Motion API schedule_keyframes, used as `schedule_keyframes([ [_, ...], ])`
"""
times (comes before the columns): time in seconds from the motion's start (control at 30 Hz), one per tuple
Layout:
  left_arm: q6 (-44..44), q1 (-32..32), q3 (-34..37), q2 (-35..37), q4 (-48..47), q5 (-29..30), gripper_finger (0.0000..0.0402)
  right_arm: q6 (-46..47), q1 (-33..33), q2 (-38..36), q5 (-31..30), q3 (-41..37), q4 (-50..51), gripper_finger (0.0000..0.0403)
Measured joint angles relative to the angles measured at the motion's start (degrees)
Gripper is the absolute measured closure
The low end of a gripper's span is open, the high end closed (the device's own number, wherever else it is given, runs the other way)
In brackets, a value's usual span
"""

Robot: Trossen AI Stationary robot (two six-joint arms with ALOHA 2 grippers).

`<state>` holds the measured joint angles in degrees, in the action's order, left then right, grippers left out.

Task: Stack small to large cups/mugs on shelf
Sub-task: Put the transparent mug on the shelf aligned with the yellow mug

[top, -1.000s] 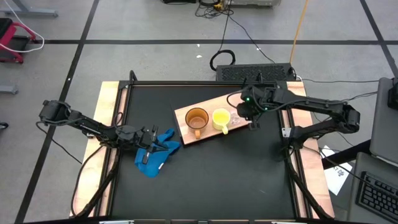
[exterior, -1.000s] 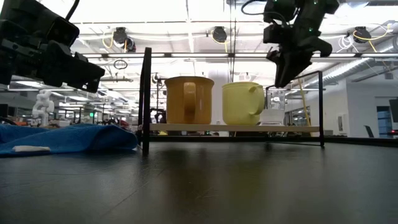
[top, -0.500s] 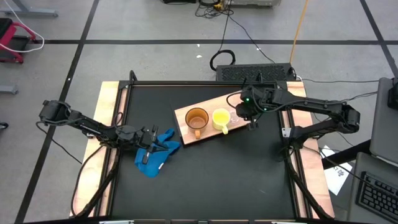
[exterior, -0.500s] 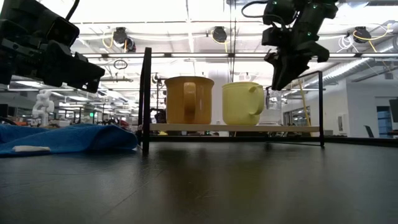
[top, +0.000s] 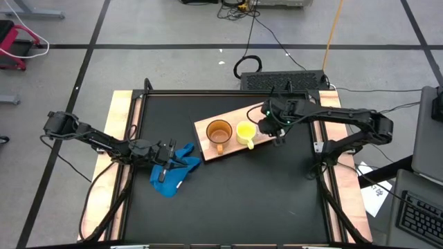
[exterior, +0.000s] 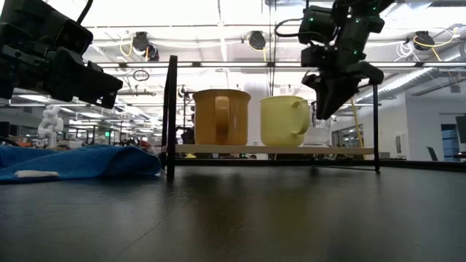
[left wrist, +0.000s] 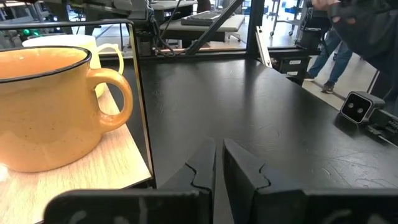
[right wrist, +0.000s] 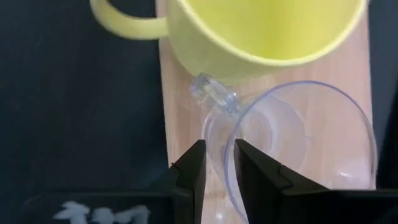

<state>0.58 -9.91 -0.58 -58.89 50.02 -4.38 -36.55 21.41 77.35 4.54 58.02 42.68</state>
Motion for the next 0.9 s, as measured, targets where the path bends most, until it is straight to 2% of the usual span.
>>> schedule_keyframes([
  [0.23,0.09,0.00,0.00,0.00,0.00,0.02,0.0371,-6.28,1.68,0.37,0.01,1.58,4.87,0.0396],
  [0.47,-0.04,0.02,0.00,0.00,0.77,0.09,0.0371,-12.27,4.51,0.10,0.02,5.92,11.11,0.0401],
  [0.9,-0.42,0.00,0.00,0.02,0.79,0.09,0.0371,-13.61,5.73,0.51,3.43,7.87,19.23,0.0402],
])
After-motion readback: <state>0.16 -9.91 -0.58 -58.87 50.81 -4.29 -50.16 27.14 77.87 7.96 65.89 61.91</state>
